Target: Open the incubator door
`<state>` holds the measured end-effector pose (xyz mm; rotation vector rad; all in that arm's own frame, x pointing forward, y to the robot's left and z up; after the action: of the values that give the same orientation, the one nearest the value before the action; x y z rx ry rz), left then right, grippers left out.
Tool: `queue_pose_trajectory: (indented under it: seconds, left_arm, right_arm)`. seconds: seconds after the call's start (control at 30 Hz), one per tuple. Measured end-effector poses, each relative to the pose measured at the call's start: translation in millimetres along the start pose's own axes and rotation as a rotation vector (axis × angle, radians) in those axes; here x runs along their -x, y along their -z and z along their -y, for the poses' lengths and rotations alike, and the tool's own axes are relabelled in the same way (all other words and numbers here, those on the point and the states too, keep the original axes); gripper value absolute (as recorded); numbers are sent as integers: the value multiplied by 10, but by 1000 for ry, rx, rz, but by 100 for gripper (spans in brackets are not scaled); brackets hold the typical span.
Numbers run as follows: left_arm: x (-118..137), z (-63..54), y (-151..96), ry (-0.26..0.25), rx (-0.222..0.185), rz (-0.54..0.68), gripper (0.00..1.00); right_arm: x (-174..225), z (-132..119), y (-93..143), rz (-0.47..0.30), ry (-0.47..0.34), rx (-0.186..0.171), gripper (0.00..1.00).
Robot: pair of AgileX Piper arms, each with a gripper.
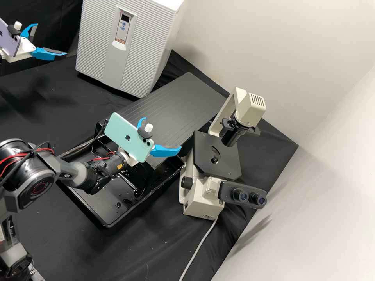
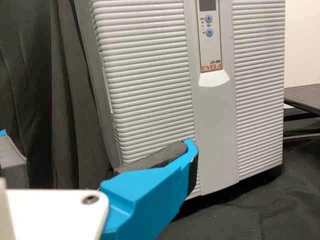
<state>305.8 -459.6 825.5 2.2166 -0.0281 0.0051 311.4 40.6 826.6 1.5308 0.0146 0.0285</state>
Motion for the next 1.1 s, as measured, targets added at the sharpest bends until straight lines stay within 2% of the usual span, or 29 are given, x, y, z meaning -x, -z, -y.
queue_pose_trajectory:
  seconds: [0.5, 0.83, 1.0, 1.1]
  left_arm:
    - [-18, 21, -1, 7, -2, 5, 100]
    - [-450, 47, 102, 6, 6, 97, 100]
    - [-706, 77, 152, 14, -35, 128, 100]
    - [-819, 107, 184, 33, -33, 137, 100]
  right_arm:
    - [0, 0, 0, 0, 0, 0, 100]
    - [0, 0, 0, 0, 0, 0, 100]
    - [0, 0, 0, 0, 0, 0, 100]
    - [0, 0, 0, 0, 0, 0, 100]
